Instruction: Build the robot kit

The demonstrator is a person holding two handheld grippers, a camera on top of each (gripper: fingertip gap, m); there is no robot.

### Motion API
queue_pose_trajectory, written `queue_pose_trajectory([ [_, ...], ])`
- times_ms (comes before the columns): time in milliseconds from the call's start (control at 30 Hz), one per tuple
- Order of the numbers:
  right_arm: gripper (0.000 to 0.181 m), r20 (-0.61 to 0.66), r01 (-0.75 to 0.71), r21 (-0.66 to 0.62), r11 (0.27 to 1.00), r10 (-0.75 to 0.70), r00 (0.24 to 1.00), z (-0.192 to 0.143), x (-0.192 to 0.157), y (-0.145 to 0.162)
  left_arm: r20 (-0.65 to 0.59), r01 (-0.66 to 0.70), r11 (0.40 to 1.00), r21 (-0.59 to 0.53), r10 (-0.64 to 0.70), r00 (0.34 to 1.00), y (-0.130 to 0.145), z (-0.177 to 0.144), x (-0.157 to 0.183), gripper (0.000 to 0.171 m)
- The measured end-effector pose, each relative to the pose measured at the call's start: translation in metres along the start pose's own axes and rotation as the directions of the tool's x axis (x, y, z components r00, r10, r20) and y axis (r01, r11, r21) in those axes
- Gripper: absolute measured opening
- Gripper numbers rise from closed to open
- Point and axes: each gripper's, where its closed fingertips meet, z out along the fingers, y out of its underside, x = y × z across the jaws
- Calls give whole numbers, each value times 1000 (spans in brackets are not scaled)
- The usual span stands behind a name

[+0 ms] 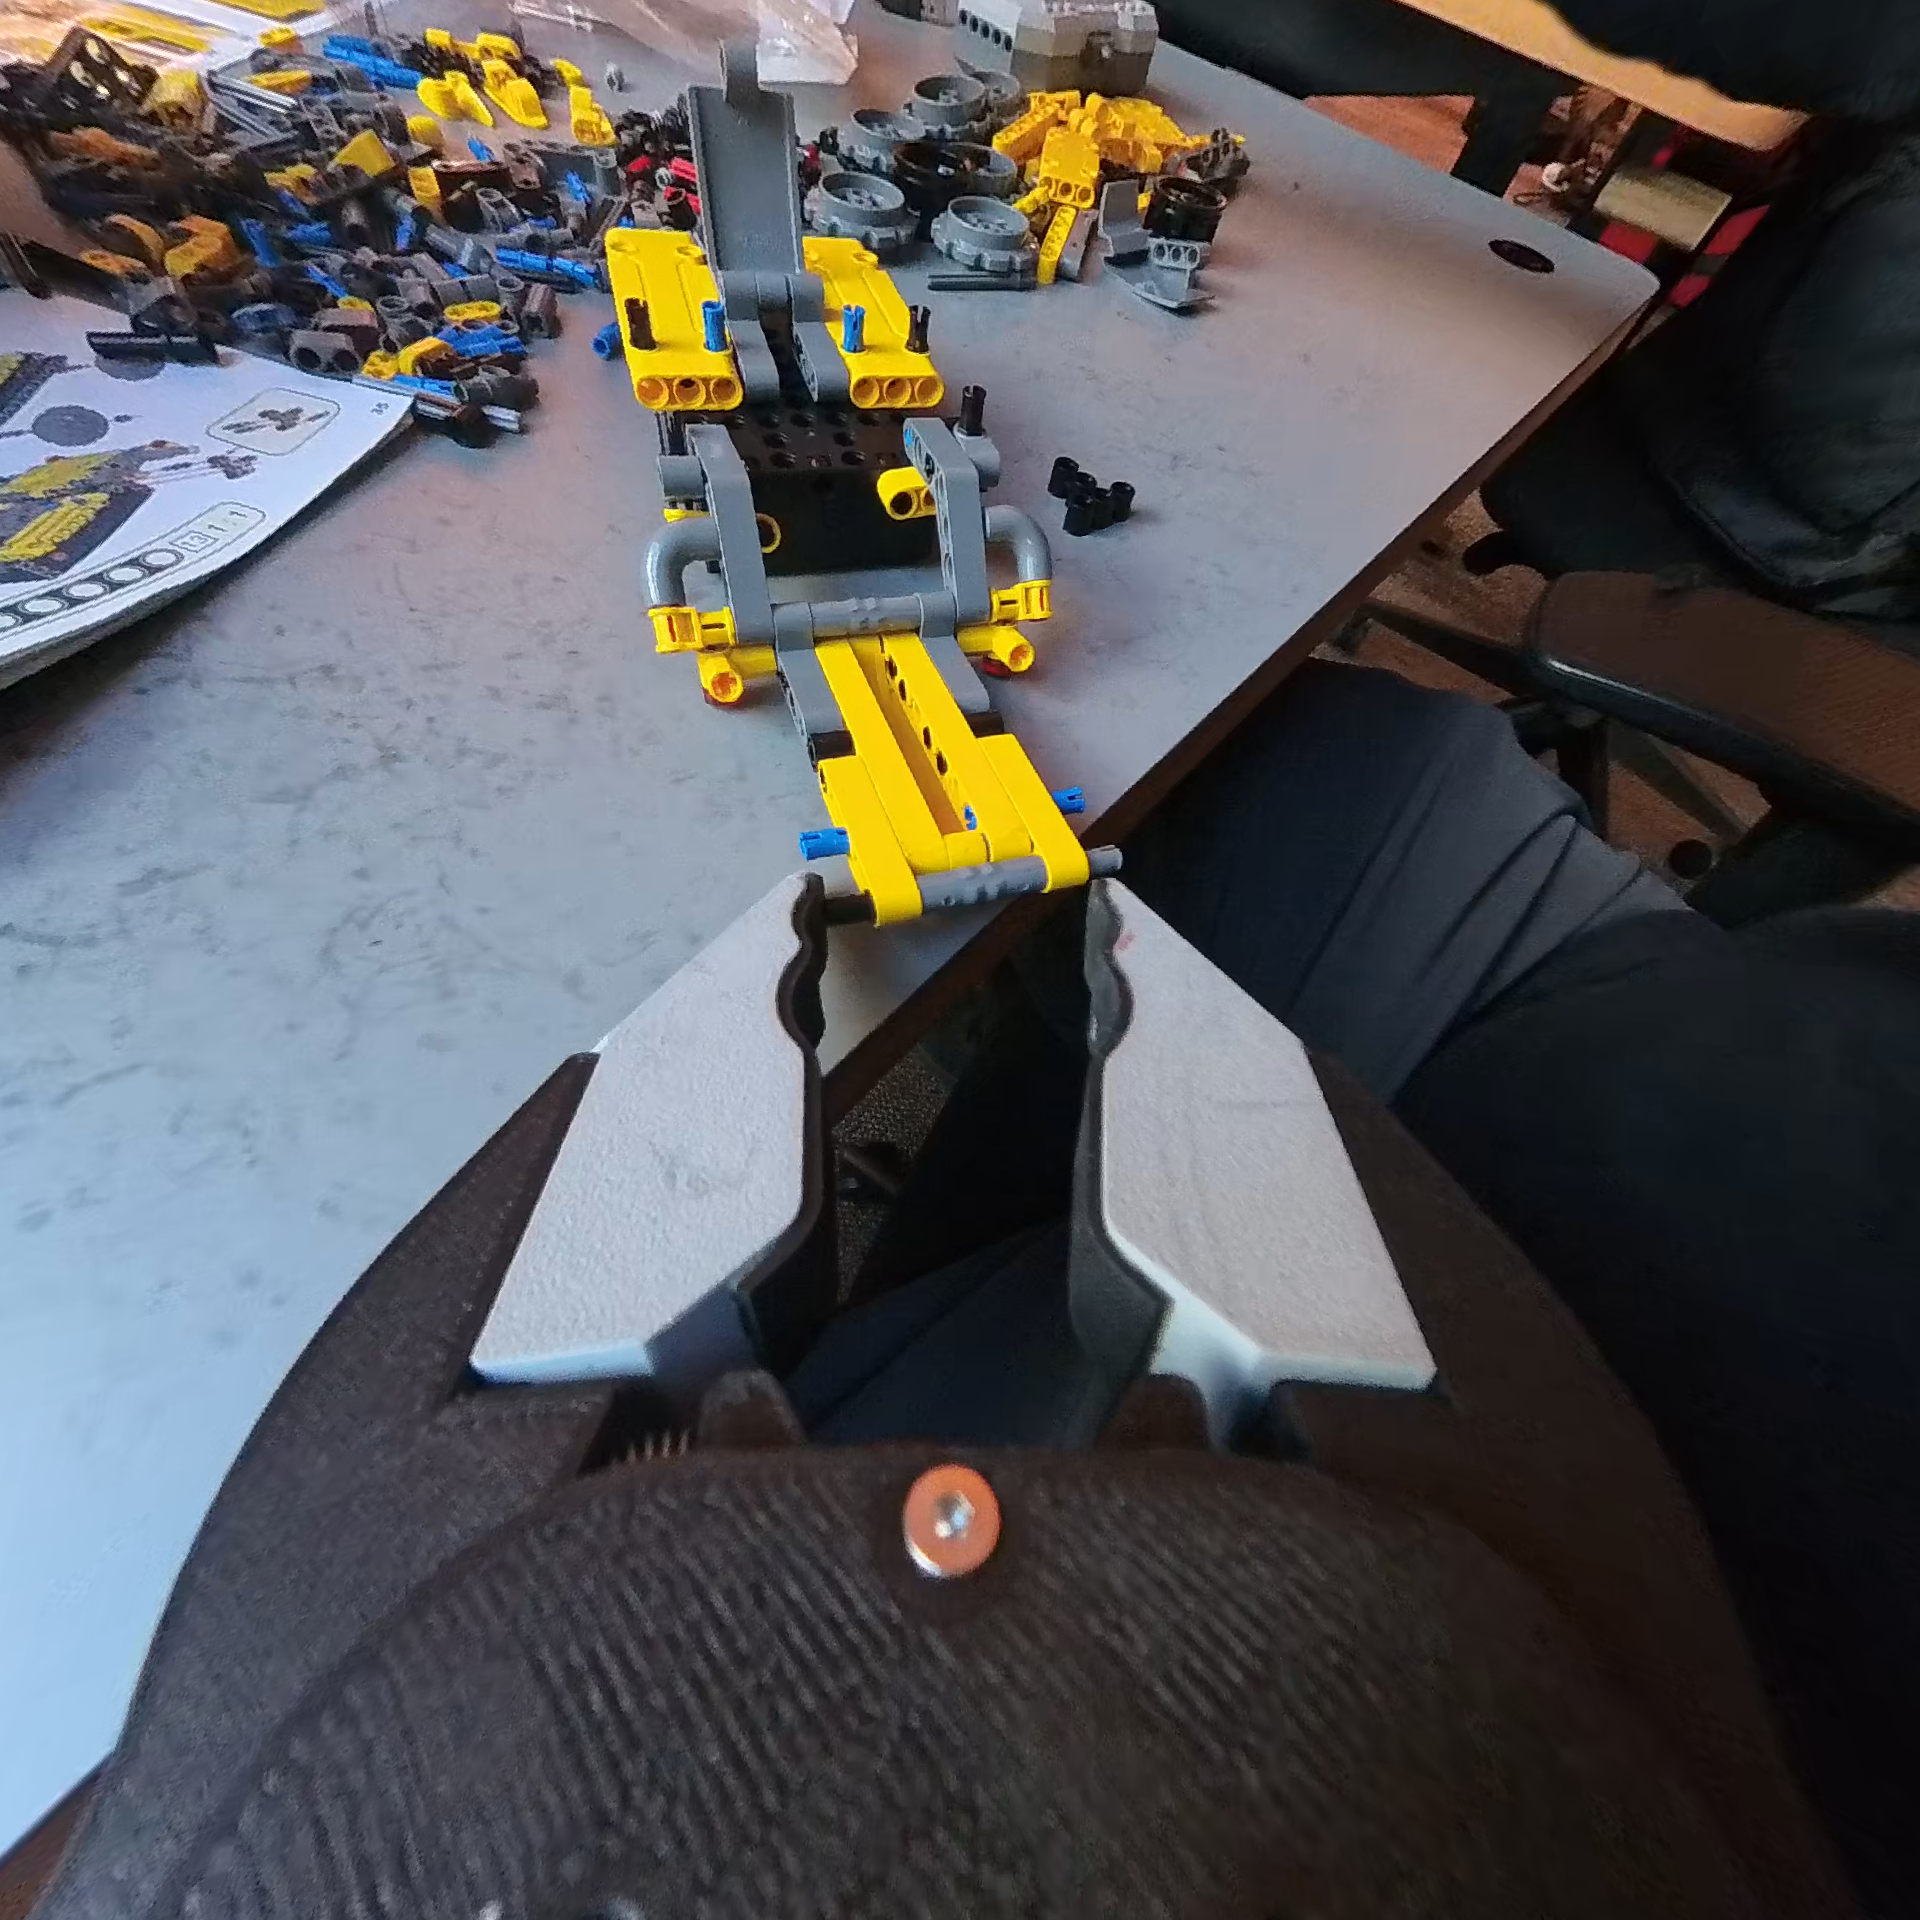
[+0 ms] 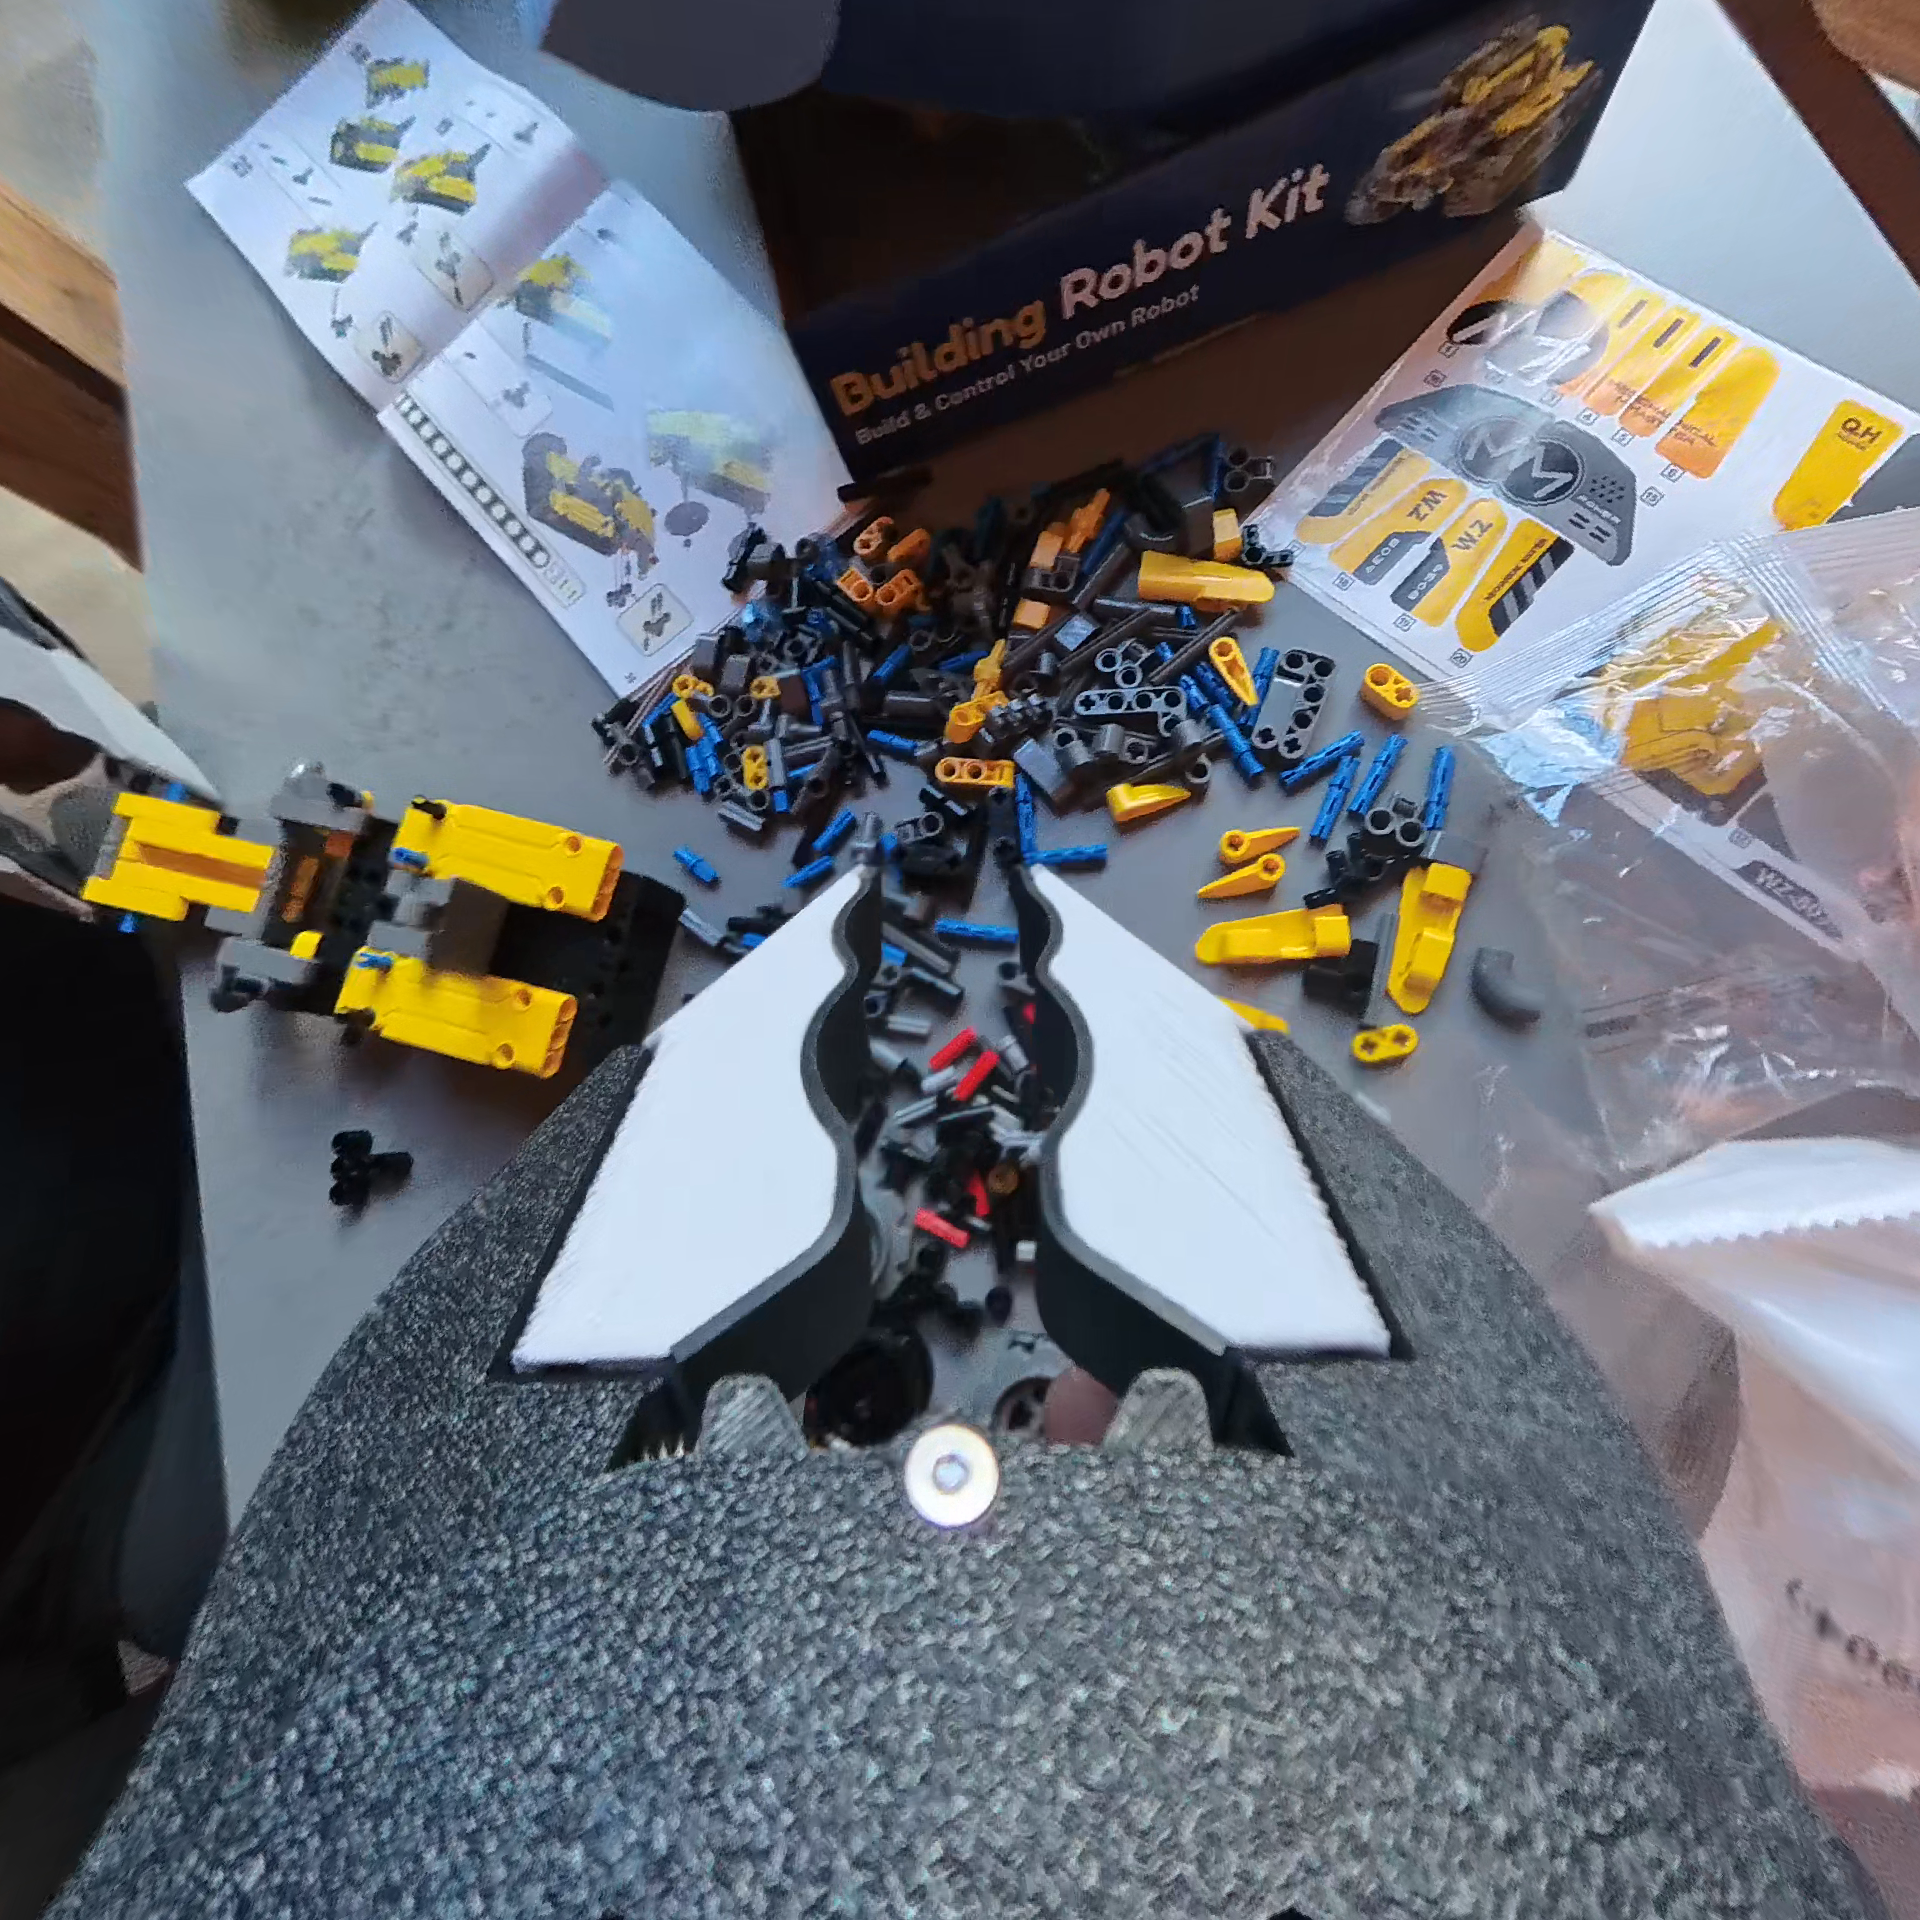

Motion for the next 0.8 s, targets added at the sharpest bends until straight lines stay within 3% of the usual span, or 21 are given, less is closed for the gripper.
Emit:
queue_pose_trajectory([
  [167,32,-67,33,18,999,-31,997,-39,-37,14,-9,-10,1000,3,10,1000,-1,0,5,48],
  [300,39,-125,41,103,994,-28,992,-83,-81,34,-21,-19,1000,5,19,1000,-1,0,12,48],
  [467,46,-48,-64,286,956,81,996,-133,-148,76,-16,-55,998,-4,55,998,-1,3,20,48],
  [633,49,-6,-133,472,872,154,988,-179,-182,120,11,-80,997,6,80,997,-6,3,24,48],
  [800,53,-55,-103,523,846,154,987,-204,-214,155,80,-156,987,29,154,985,-17,-3,29,50],
])
